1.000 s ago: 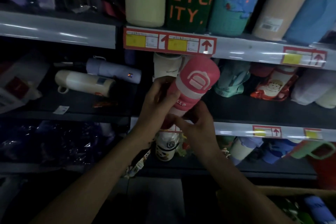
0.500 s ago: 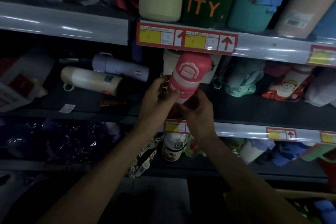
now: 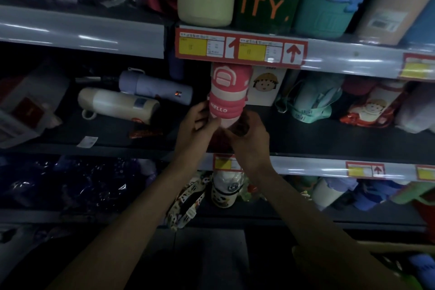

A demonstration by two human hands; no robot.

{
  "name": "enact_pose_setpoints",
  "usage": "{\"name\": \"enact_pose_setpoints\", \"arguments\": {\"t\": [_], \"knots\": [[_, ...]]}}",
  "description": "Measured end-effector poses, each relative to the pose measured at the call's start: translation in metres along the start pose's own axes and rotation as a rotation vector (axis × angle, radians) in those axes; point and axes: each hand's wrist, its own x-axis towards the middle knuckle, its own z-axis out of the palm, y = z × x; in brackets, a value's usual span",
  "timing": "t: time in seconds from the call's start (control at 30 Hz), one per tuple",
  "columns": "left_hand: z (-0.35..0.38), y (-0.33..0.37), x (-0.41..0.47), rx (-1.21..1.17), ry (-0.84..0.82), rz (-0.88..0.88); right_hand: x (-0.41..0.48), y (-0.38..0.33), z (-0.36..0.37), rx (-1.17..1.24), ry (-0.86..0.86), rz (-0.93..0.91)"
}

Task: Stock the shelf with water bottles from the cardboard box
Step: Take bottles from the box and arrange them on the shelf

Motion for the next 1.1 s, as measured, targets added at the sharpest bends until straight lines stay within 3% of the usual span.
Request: {"name": "enact_pose_setpoints", "arguments": {"t": [0.3, 0.67, 0.97, 1.1], "knots": [[-0.007, 0.0, -0.006, 0.061, -0.024, -0.015, -0.001, -0.002, -0.006, -0.025, -0.057, 0.054], [-0.02, -0.002, -0.048, 0.555, -0.129, 0.164, -0.018, -0.005, -0.084, -0.238, -0.188, 0.035], [0.051, 0.002, -0.099, 0.806, -0.437, 0.43, -0.067, 0.018, -0.192, -0.542, -0.226, 0.031], [0.094, -0.016, -0.114, 0.891, -0.586, 0.47, -0.097, 0.04, -0.25, -0.698, -0.256, 0.143]]}}
